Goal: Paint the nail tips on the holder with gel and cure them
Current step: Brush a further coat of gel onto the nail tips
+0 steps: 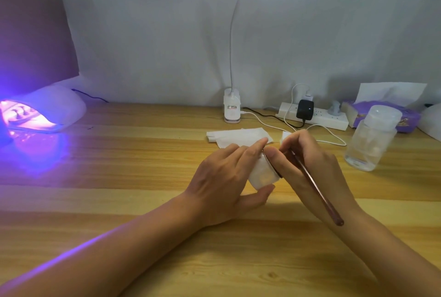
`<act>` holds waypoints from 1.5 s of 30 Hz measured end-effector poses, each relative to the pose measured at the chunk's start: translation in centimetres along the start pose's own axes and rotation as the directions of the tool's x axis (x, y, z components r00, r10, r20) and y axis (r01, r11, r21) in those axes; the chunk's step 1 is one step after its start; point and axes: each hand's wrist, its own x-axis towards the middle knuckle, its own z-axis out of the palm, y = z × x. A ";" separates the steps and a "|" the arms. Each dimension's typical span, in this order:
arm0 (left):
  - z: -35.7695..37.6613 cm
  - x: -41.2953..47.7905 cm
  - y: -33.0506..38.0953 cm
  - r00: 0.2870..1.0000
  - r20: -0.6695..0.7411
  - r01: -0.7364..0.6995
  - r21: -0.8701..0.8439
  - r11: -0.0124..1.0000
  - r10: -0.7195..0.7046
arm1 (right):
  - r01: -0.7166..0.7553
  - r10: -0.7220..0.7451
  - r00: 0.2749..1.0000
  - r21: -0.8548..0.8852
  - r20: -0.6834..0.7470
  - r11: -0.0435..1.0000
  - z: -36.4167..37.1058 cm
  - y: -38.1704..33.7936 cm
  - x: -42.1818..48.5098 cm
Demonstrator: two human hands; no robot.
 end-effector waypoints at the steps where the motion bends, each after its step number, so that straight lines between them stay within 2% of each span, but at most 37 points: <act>1: 0.0 0.0 0.1 1.000 -0.001 -0.015 0.001 1.000 0.015 | 0.035 -0.036 0.999 -0.052 -0.020 0.998 0.0 0.0 -0.1; 3: -0.1 0.1 0.2 1.000 0.000 -0.029 -0.037 0.999 0.029 | 0.096 -0.099 0.995 -0.105 -0.021 0.990 -0.3 0.1 0.0; 6: -0.1 0.2 0.5 0.999 0.023 -0.040 -0.118 0.992 0.043 | 0.121 -0.122 0.992 -0.045 -0.032 0.992 -0.5 0.1 0.0; 10: 0.1 0.1 0.7 1.000 0.004 0.000 -0.102 0.995 0.001 | 0.165 -0.175 0.982 -0.131 -0.065 0.977 0.1 -0.5 -0.5; 15: 0.3 0.1 0.5 0.998 -0.058 0.034 -0.060 0.998 -0.038 | 0.150 -0.181 0.977 -0.234 -0.115 0.961 0.4 -0.8 -0.3; 20: 0.3 0.2 1.1 0.998 -0.050 0.021 -0.125 0.992 -0.027 | 0.102 -0.119 0.984 -0.128 -0.133 0.987 -0.2 -0.8 -0.2; 23: 0.2 0.2 1.2 1.000 -0.016 -0.013 -0.269 0.963 0.009 | 0.193 -0.204 0.973 -0.101 -0.108 0.976 -0.9 -1.2 -0.6; 25: 0.3 0.0 1.2 0.999 -0.024 -0.043 -0.287 0.957 0.037 | 0.247 -0.261 0.962 -0.142 -0.085 0.959 -0.8 -1.4 -0.8; 29: 0.7 0.0 1.0 0.993 -0.110 0.026 -0.197 0.980 -0.048 | 0.150 -0.181 0.976 -0.224 -0.124 0.963 0.2 -1.4 -0.6; 34: 1.5 0.2 0.2 0.984 -0.140 0.087 -0.180 0.980 -0.113 | -0.065 0.070 0.989 0.041 -0.132 0.997 0.4 -0.9 -0.1; 37: 1.4 0.6 -1.2 0.925 -0.196 0.267 -0.270 0.925 -0.324 | -0.172 0.207 0.963 0.197 -0.174 0.965 -1.2 0.3 0.8; 41: 1.1 0.1 -5.3 0.762 -0.109 0.538 -0.443 0.718 -0.638 | -0.187 0.201 0.919 0.076 -0.339 0.979 -3.1 2.2 1.4; 43: 1.2 -0.2 -6.8 0.691 -0.058 0.626 -0.452 0.636 -0.721 | -0.182 0.169 0.942 -0.019 -0.289 0.983 -3.5 3.2 1.5; 45: 1.3 -0.3 -7.5 0.670 -0.025 0.659 -0.441 0.610 -0.742 | -0.201 0.193 0.961 -0.024 -0.196 0.979 -3.6 4.1 1.6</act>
